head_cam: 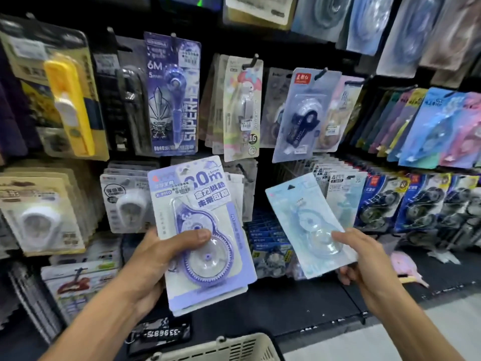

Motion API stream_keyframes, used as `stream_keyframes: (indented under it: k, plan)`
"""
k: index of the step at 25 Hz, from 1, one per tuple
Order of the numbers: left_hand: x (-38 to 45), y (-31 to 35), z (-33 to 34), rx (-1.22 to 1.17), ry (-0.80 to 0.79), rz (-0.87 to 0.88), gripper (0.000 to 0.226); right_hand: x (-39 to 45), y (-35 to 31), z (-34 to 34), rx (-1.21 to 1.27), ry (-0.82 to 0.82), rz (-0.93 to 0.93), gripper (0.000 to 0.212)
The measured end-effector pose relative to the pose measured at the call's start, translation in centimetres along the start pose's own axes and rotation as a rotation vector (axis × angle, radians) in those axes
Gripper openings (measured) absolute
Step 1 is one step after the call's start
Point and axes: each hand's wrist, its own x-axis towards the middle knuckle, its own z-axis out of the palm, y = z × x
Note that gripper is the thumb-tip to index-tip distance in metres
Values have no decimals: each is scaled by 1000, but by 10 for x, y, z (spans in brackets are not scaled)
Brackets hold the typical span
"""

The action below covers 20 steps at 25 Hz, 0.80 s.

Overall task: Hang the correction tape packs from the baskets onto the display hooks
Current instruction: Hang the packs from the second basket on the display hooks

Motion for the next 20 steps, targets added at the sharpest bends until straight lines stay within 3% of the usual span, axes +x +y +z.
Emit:
stream_keyframes:
  k: [3,7,12,16,20]
  plan:
    - [-1,-1,-2,3,1,-1,65,1,2,-2,10,70,1,10]
    - [-3,-2,-4,4,1,16,79,-1,3,2,103,35,-1,9]
    - [-3,-6,-2,-15,10,-2,54,-2,3,7,238,122,31,12]
    - [-2,-9,3,-19,34,-14,37,-7,10,13,179,110,95,26]
    - [-3,-13,10,-20,33,-40,65,-22,10,28,216,3,212,47]
